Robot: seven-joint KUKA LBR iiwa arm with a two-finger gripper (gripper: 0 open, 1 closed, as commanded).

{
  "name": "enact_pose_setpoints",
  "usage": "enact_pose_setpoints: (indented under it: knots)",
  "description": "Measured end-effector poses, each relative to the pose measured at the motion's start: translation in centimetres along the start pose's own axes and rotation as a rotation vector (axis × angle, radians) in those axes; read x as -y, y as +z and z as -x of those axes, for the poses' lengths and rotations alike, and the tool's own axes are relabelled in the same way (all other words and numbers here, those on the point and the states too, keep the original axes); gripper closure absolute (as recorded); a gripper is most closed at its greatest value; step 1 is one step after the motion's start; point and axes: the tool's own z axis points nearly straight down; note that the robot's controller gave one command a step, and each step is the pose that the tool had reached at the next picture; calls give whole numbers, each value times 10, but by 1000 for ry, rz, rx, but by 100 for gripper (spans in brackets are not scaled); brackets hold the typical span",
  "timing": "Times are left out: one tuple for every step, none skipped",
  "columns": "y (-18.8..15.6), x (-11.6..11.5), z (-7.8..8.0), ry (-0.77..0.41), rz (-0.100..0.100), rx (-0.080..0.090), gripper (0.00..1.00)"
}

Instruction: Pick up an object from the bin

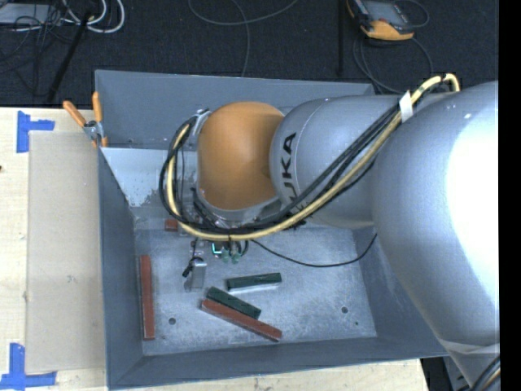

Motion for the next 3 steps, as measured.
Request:
enact_pose_setpoints:
  knots:
    - [-23, 43, -95, -116, -2, 2, 0]
    - [64, 99, -61, -258, -2, 1, 0]
    - [61, 78, -54, -546, 0, 8, 0]
